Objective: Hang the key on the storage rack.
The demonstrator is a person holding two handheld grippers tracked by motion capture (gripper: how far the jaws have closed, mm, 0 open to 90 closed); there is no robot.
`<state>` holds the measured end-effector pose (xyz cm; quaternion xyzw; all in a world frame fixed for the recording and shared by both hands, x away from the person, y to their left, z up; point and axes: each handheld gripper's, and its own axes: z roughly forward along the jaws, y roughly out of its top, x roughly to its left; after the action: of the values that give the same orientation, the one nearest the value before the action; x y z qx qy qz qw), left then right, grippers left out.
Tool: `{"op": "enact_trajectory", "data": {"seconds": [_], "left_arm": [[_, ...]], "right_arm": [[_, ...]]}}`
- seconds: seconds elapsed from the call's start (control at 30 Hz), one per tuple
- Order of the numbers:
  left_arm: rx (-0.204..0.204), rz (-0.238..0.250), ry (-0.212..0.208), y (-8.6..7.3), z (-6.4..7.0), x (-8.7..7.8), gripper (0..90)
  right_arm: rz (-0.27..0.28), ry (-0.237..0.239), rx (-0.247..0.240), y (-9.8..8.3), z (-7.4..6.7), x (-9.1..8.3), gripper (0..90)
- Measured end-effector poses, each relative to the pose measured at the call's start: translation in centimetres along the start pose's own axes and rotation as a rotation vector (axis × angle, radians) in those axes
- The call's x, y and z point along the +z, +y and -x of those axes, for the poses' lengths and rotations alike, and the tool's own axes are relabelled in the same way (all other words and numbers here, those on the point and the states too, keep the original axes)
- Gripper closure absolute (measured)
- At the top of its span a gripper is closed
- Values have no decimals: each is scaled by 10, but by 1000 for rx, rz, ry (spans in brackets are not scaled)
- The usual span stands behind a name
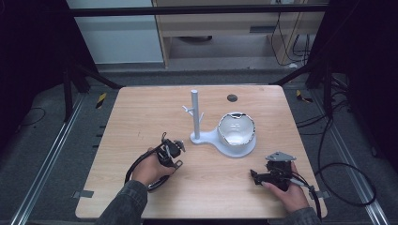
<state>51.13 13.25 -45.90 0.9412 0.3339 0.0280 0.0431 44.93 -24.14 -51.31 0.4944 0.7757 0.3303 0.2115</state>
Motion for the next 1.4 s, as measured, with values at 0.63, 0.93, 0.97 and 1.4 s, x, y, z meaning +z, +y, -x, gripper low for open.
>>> {"op": "enact_trajectory", "data": {"seconds": [0.63, 0.93, 0.97, 1.4], "left_arm": [[-24, 181, 8, -23, 2, -17, 801], [-28, 333, 33, -54, 14, -40, 802], [-22, 346, 37, -58, 16, -44, 802], [-22, 539, 68, -85, 33, -76, 804]], "right_arm": [[0, 1, -2, 1, 0, 1, 4], [-1, 1, -2, 1, 0, 1, 4], [0, 0, -4, 1, 0, 1, 4], [0, -1, 2, 1, -1, 1, 4]]}}
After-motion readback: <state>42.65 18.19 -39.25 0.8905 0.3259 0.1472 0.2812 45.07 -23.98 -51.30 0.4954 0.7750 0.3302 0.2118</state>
